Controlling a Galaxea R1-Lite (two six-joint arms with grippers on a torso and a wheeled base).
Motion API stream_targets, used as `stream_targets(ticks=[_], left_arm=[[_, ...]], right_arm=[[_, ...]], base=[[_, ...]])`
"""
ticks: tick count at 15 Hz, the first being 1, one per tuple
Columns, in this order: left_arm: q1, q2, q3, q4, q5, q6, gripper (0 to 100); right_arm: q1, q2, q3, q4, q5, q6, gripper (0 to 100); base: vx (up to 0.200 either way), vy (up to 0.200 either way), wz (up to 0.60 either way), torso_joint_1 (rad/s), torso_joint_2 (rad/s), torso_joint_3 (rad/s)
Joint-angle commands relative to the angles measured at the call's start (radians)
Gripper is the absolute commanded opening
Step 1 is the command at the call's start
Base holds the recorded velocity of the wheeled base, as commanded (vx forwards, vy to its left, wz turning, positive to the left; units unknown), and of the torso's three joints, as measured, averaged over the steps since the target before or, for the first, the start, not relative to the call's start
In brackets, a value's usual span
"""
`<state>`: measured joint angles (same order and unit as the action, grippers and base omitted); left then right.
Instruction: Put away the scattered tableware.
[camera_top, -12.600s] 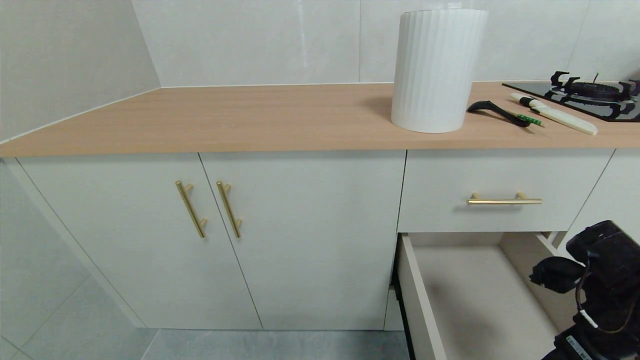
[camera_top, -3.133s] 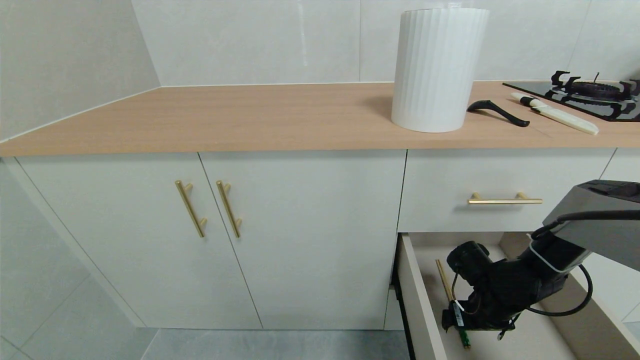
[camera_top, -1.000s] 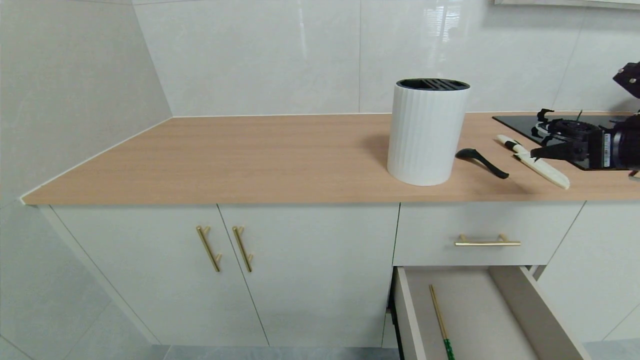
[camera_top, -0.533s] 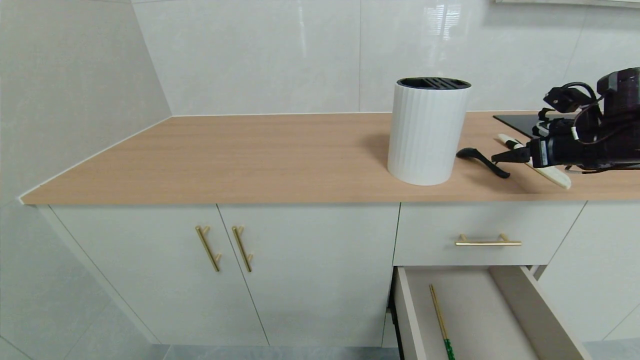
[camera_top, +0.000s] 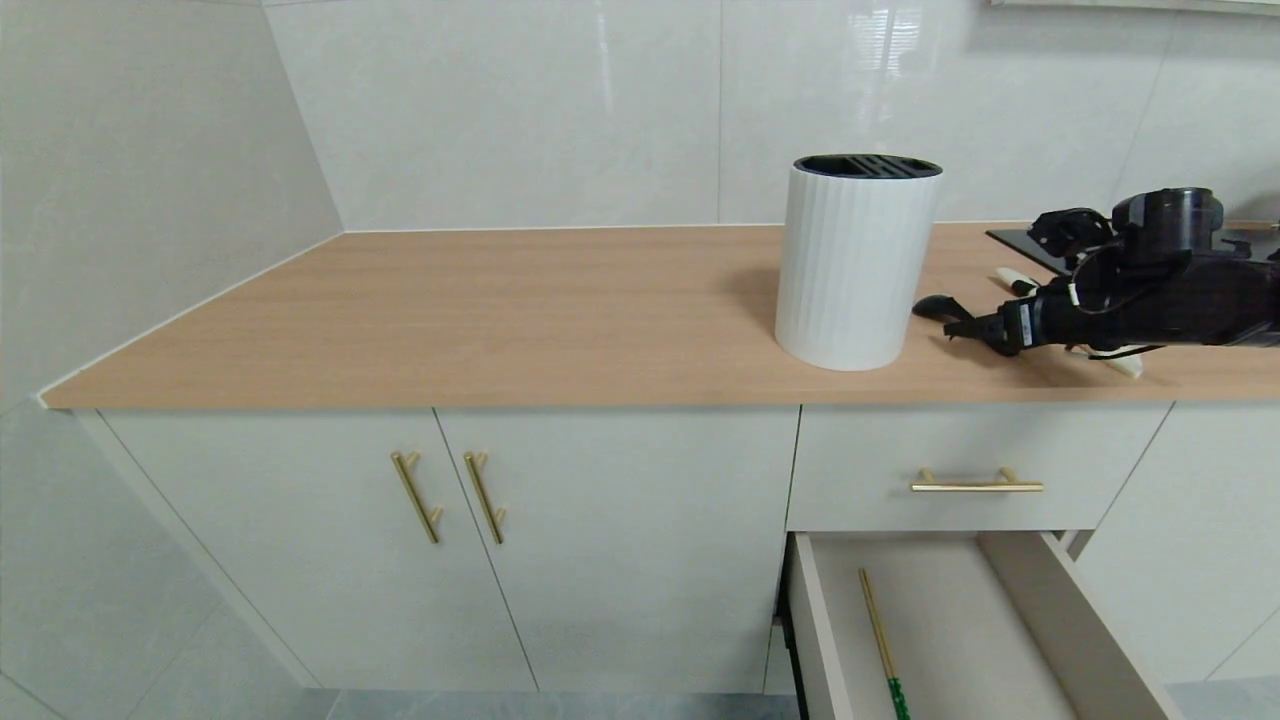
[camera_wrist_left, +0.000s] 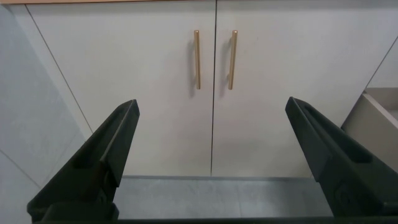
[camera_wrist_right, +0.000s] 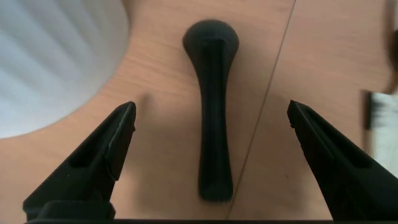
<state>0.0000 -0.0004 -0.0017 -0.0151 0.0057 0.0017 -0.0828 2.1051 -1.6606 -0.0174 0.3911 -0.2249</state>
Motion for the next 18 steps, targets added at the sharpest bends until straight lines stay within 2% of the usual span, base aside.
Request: stream_targets(ticks=[1, 6, 7, 18], left_arm=[[0.000, 0.000, 0.000, 0.000, 0.000, 0.000, 100], [0.000, 0.000, 0.000, 0.000, 0.000, 0.000, 100], [0.000, 0.000, 0.000, 0.000, 0.000, 0.000, 100], [0.000, 0.000, 0.000, 0.000, 0.000, 0.000, 100]], right_arm=[[0.000, 0.038, -0.011, -0.002, 0.000, -0.001, 100], [0.000, 0.049, -0.014, -0.007, 0.000, -0.001, 100], [0.000, 0.053, -0.016, -0.007, 0.000, -0.001, 0], [0.000, 0.012, -0.019, -0.002, 0.000, 0.019, 0]], base=[[0.000, 0.000, 0.00, 0.000, 0.00, 0.000], [0.000, 0.000, 0.00, 0.000, 0.00, 0.000], [0.000, 0.000, 0.00, 0.000, 0.00, 0.000], [0.000, 0.000, 0.00, 0.000, 0.00, 0.000]])
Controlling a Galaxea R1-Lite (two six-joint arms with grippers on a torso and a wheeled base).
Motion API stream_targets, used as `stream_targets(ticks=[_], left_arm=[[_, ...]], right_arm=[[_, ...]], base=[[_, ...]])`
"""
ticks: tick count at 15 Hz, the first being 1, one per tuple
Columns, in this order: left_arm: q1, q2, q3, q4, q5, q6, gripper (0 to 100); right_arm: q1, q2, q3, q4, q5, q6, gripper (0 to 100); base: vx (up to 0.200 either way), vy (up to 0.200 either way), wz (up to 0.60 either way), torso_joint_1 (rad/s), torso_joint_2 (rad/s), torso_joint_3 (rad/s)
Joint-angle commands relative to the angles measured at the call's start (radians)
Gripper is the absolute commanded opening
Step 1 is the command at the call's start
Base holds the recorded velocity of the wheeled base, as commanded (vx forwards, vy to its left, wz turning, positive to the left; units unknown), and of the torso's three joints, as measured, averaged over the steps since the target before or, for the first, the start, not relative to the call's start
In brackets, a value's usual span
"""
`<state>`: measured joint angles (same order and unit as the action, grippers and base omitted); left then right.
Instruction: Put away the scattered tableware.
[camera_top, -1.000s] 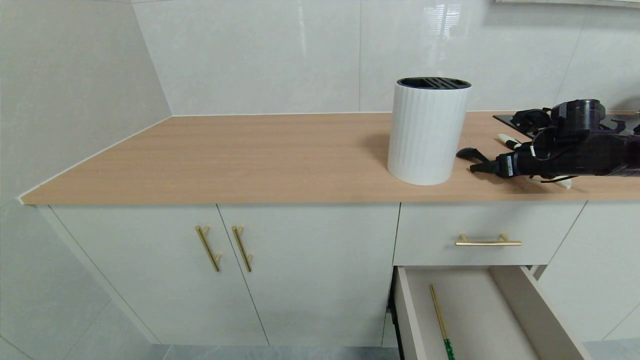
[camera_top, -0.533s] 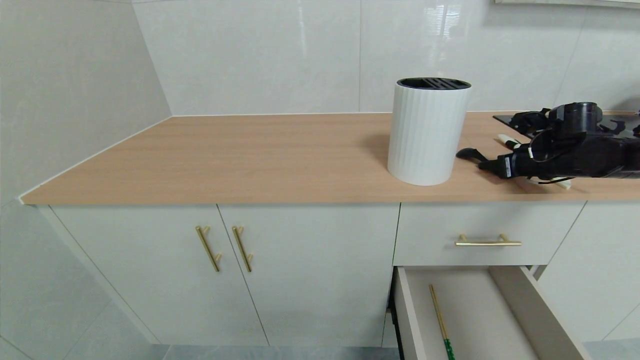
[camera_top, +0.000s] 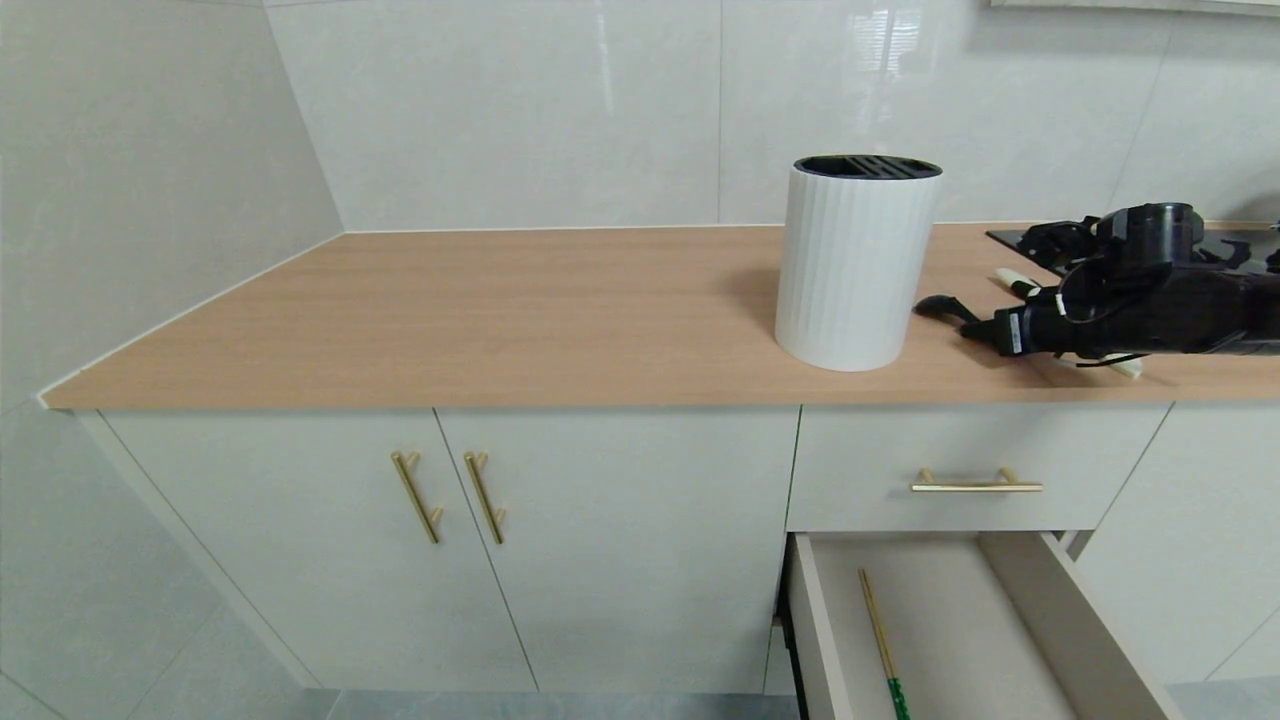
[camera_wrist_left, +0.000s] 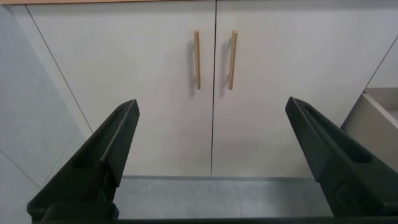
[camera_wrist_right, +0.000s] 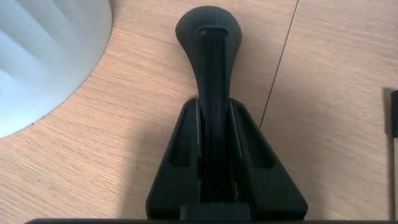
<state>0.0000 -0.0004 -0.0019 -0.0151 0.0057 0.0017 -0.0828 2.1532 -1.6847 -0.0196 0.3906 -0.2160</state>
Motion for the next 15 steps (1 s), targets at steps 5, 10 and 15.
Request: stream_targets(ticks=[5, 10, 15], left_arm=[[0.000, 0.000, 0.000, 0.000, 0.000, 0.000, 100], [0.000, 0.000, 0.000, 0.000, 0.000, 0.000, 100], [0.000, 0.000, 0.000, 0.000, 0.000, 0.000, 100]], right_arm=[[-0.011, -0.409, 0.306, 0.000, -0.001, 0.217, 0], [-0.023, -0.806, 0.622, 0.135, -0.003, 0.213, 0], [-0.022, -0.816, 0.882, 0.308, -0.018, 0.141, 0]], base=[[0.000, 0.000, 0.00, 0.000, 0.00, 0.000], [0.000, 0.000, 0.00, 0.000, 0.00, 0.000], [0.000, 0.000, 0.00, 0.000, 0.00, 0.000]])
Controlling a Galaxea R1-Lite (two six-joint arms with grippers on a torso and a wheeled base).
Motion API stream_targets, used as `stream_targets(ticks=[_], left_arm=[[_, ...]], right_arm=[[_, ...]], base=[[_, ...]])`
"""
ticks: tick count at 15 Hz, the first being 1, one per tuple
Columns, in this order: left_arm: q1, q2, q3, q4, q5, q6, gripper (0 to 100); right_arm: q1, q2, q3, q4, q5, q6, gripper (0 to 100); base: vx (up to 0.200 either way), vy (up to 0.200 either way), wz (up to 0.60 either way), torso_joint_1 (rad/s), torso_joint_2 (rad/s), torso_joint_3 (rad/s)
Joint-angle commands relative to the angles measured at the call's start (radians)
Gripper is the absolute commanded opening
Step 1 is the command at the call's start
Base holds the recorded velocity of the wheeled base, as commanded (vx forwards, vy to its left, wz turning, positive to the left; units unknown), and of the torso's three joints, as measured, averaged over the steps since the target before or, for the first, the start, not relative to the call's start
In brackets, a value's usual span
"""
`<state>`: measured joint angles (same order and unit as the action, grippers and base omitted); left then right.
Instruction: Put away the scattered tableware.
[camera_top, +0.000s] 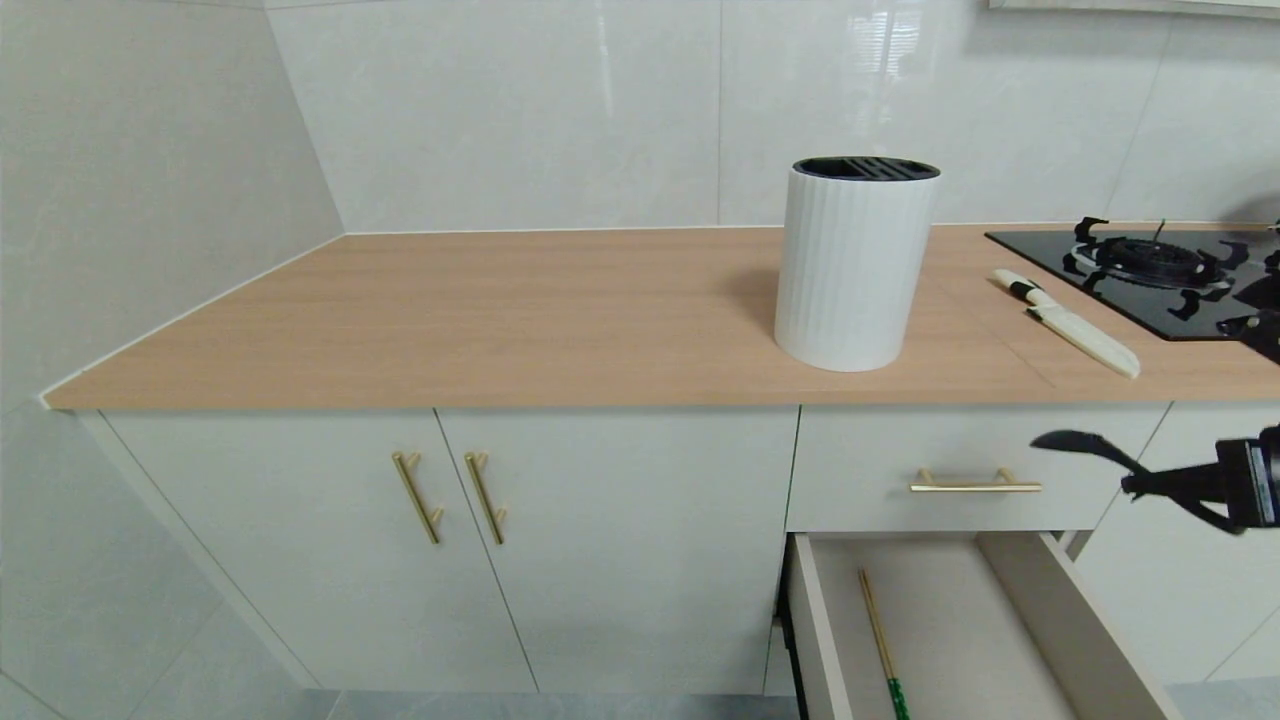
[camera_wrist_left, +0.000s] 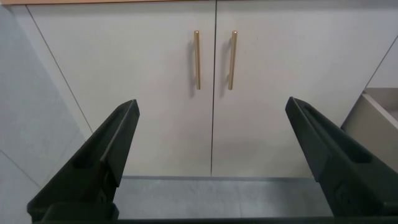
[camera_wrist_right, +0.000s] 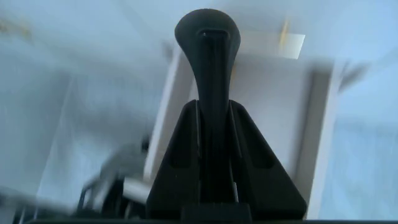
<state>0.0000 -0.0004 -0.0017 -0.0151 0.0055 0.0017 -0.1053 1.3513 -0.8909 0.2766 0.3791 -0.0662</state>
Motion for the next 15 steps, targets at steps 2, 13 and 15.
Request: stream_targets(ticks=[2, 13, 15], left_arm=[[0.000, 0.000, -0.001, 0.000, 0.001, 0.000, 100], [0.000, 0.000, 0.000, 0.000, 0.001, 0.000, 100], [0.000, 0.000, 0.000, 0.000, 0.001, 0.000, 100]], right_arm=[[0.009, 0.091, 0.124, 0.010, -0.098, -0.066, 0], [0.102, 0.529, 0.308, -0.563, -0.244, 0.040, 0], [0.102, 0.549, 0.313, -0.597, -0.246, 0.040, 0]], base=[[0.000, 0.000, 0.00, 0.000, 0.00, 0.000], [0.000, 0.000, 0.00, -0.023, 0.07, 0.053], [0.000, 0.000, 0.00, -0.119, 0.43, 0.305]])
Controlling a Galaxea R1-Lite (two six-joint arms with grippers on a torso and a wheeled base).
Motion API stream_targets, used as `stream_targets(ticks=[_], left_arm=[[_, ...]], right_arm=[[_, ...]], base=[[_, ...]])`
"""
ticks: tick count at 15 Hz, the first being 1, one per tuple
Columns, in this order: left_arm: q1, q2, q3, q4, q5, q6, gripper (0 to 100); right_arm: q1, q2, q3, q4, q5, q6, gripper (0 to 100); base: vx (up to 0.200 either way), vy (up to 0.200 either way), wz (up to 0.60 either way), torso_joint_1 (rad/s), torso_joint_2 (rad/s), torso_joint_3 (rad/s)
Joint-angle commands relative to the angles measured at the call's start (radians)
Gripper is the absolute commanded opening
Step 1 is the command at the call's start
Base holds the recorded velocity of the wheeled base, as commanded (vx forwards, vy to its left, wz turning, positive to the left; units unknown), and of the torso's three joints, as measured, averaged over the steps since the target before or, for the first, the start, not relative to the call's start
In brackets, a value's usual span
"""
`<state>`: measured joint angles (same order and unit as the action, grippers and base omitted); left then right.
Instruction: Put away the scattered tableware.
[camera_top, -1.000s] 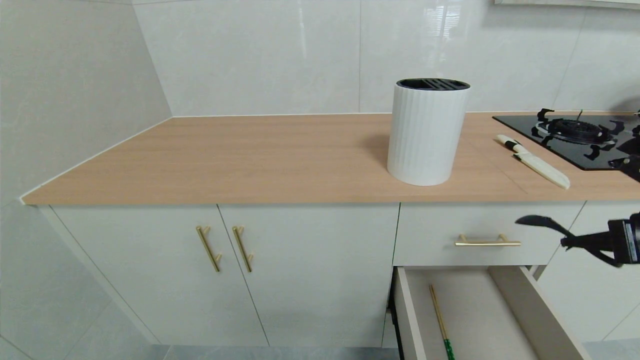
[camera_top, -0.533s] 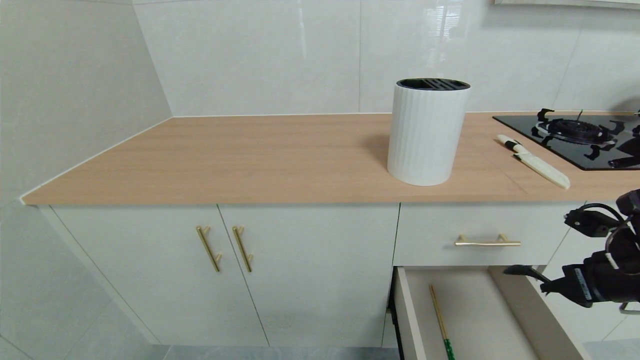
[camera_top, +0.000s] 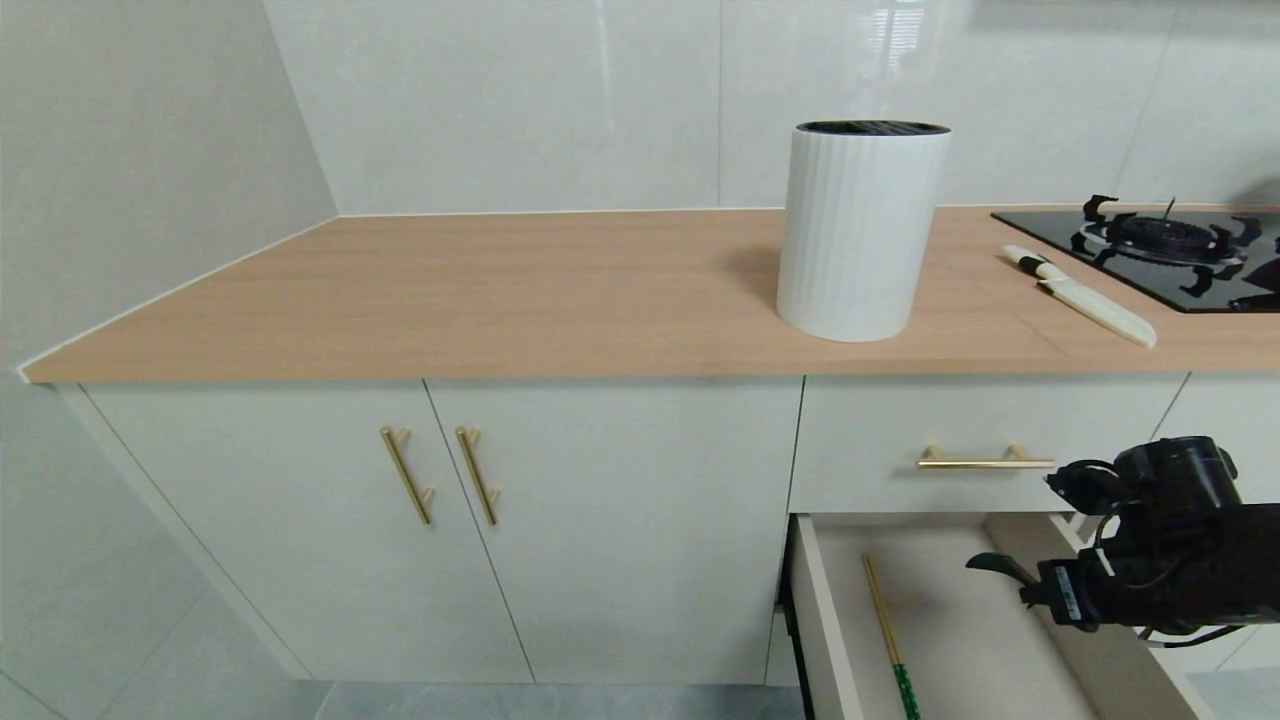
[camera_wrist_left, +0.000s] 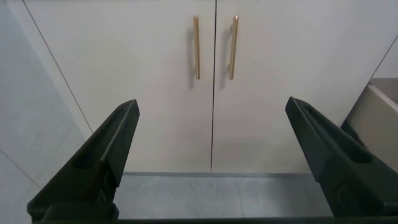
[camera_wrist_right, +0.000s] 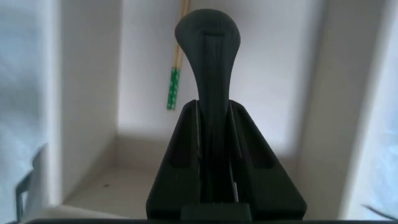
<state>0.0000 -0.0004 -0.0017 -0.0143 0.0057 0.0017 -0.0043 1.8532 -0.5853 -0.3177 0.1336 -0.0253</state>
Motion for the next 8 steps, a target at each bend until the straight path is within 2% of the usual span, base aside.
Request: stream_targets(ticks=[1, 5, 8], left_arm=[[0.000, 0.000, 0.000, -0.001, 0.000, 0.000, 100], [0.000, 0.000, 0.000, -0.001, 0.000, 0.000, 100], [0.000, 0.000, 0.000, -0.001, 0.000, 0.000, 100]], right_arm=[[0.001, 0.060, 0.007, -0.011, 0.000, -0.001, 0], [0.001, 0.083, 0.005, -0.031, 0.000, -0.001, 0], [0.003, 0.098, 0.015, -0.055, 0.000, -0.001, 0]], base=[[0.000, 0.000, 0.00, -0.115, 0.43, 0.325], [0.000, 0.000, 0.00, -0.086, 0.45, 0.355], [0.000, 0.000, 0.00, -0.033, 0.39, 0.347]])
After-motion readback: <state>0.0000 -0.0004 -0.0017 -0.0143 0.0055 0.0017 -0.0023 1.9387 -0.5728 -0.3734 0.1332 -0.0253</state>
